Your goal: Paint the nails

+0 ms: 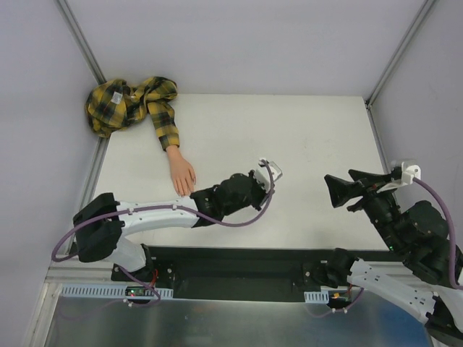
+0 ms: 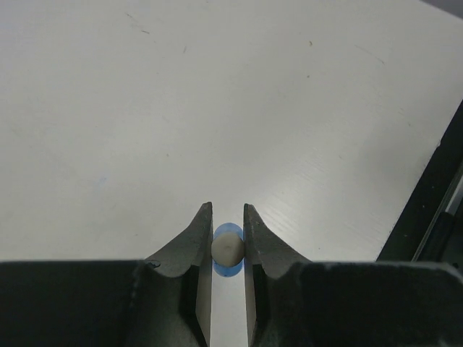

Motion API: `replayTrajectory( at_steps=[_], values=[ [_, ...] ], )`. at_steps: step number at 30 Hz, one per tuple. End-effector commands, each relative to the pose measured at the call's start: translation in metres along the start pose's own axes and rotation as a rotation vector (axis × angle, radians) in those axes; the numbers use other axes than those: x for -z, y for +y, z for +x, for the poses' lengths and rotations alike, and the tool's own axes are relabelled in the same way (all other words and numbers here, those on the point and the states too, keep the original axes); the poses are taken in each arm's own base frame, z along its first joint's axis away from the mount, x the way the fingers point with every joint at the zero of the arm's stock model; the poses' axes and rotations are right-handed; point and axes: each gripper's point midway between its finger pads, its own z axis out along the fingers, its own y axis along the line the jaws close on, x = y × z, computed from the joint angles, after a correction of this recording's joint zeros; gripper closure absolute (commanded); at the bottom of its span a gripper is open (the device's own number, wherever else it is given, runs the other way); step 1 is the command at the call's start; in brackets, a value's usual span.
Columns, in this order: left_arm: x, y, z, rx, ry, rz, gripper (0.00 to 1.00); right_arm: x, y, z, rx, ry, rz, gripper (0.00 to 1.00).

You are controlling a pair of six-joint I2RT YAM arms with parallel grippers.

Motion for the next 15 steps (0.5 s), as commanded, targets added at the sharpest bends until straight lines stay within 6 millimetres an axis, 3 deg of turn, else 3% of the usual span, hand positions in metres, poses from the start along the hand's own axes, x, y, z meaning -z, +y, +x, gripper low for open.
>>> replayTrajectory(
  at_steps=[1, 7, 15],
  values=[
    [-0.009, -0.018, -0.010, -0.093, -0.084, -0.042, 1.00, 0.014, -0.023, -0.002, 0.009, -0.025, 0.073, 0.23],
    [-0.027, -0.060, 0.041, -0.166, -0.031, -0.002, 1.00, 0.021, -0.030, 0.001, -0.017, -0.034, 0.081, 0.23],
    [-0.035, -0.085, 0.061, -0.161, -0.013, 0.049, 1.00, 0.026, -0.033, 0.006, -0.022, -0.010, 0.080, 0.23]
  ],
)
